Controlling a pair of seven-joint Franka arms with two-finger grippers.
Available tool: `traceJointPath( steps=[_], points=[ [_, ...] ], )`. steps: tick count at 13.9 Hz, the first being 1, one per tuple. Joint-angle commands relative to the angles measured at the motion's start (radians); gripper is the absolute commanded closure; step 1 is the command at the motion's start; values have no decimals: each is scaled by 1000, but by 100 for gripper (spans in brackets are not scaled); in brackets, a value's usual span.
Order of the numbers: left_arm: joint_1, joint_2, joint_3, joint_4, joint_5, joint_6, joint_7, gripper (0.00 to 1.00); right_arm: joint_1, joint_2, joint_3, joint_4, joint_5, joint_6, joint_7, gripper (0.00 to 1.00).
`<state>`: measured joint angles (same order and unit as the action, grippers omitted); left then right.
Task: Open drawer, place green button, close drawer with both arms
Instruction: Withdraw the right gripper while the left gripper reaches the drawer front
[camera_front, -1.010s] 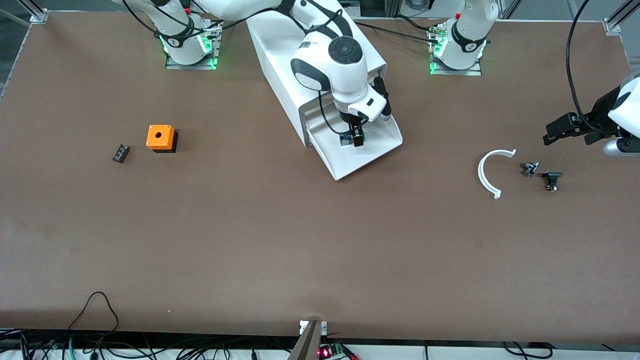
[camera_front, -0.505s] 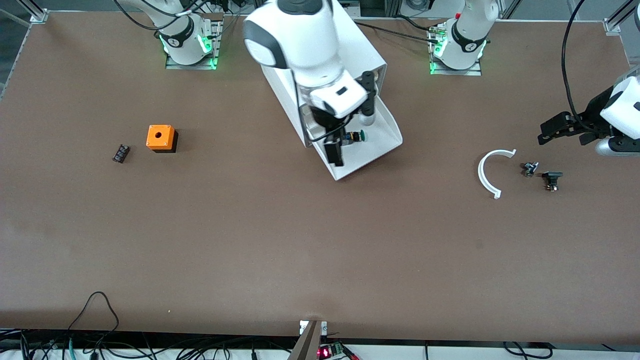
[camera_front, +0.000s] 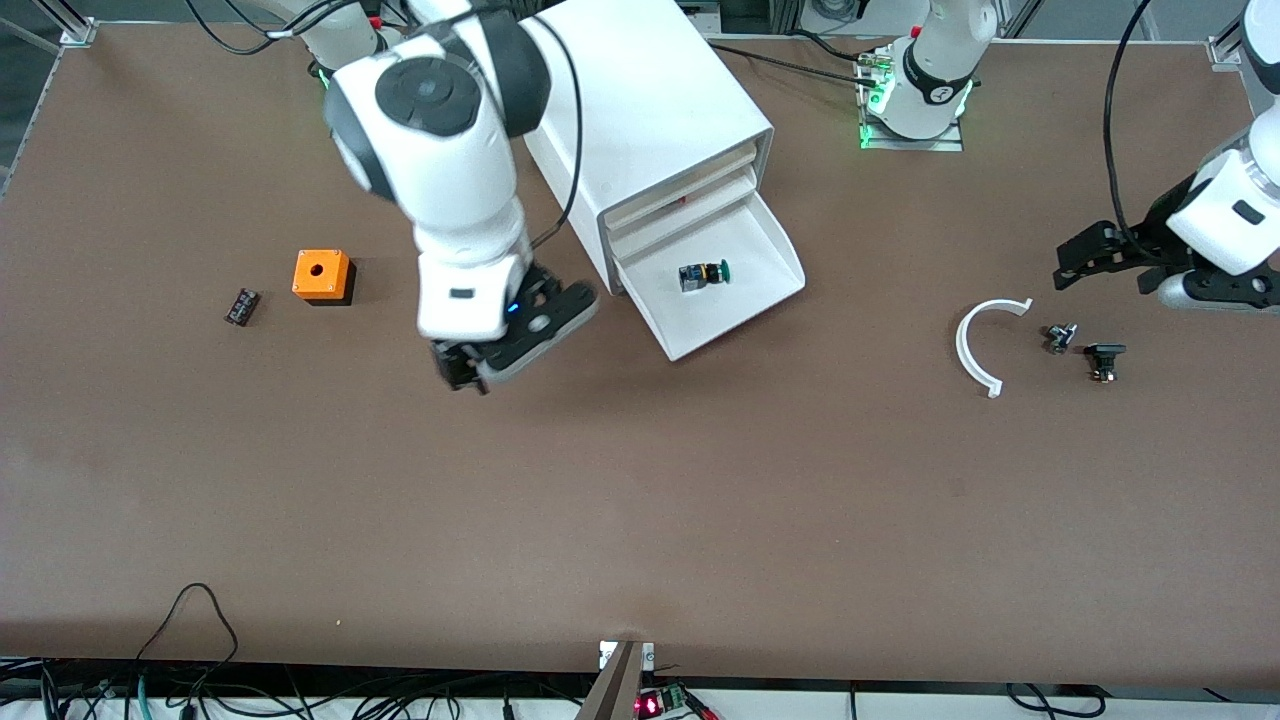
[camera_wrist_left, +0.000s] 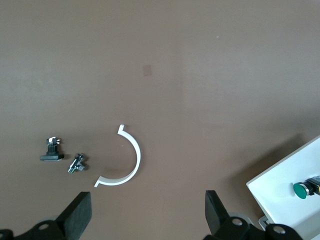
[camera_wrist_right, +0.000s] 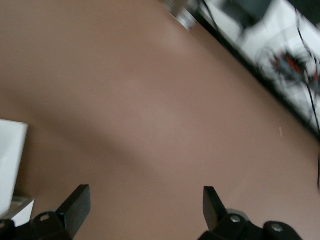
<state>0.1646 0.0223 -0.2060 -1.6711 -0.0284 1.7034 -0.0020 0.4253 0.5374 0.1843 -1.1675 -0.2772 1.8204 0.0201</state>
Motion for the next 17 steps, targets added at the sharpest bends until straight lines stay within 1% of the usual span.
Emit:
traceJointPath(
  steps=[1,3,5,6,8,10,11,13,14,16,17],
  points=[
    [-60,19,-4,-19,71,36,-115,0,-65,-62,-5,-76,50,-82,225,0],
    [-121,31,-10,-94,73,126,-328,0,-108,-91,-8,-134,52,-85,380,0],
    [-129,47,-68,-168,71,232,-448,0,-172,-148,-22,-214,50,-87,441,0],
    [-129,63,-78,-192,71,273,-494,0,-201,-154,-34,-222,52,-90,439,0],
    [-132,117,-95,-219,58,355,-571,0,-282,-177,-37,-221,53,-147,442,0],
    [-134,149,-134,-287,59,489,-643,0,-348,-215,-57,-222,55,-156,432,0],
    [-141,169,-139,-311,59,542,-698,0,-359,-220,-75,-221,56,-179,417,0],
    [-198,229,-138,-340,59,651,-821,0,-361,-247,-149,-221,58,-202,298,0],
    [-213,267,-138,-351,58,710,-860,0,-362,-260,-187,-222,87,-204,229,0],
    [-249,336,-129,-383,57,800,-895,0,-384,-272,-279,-225,232,-225,140,0],
    [-263,370,-124,-384,57,814,-897,0,-384,-277,-295,-230,248,-231,85,0]
  ],
)
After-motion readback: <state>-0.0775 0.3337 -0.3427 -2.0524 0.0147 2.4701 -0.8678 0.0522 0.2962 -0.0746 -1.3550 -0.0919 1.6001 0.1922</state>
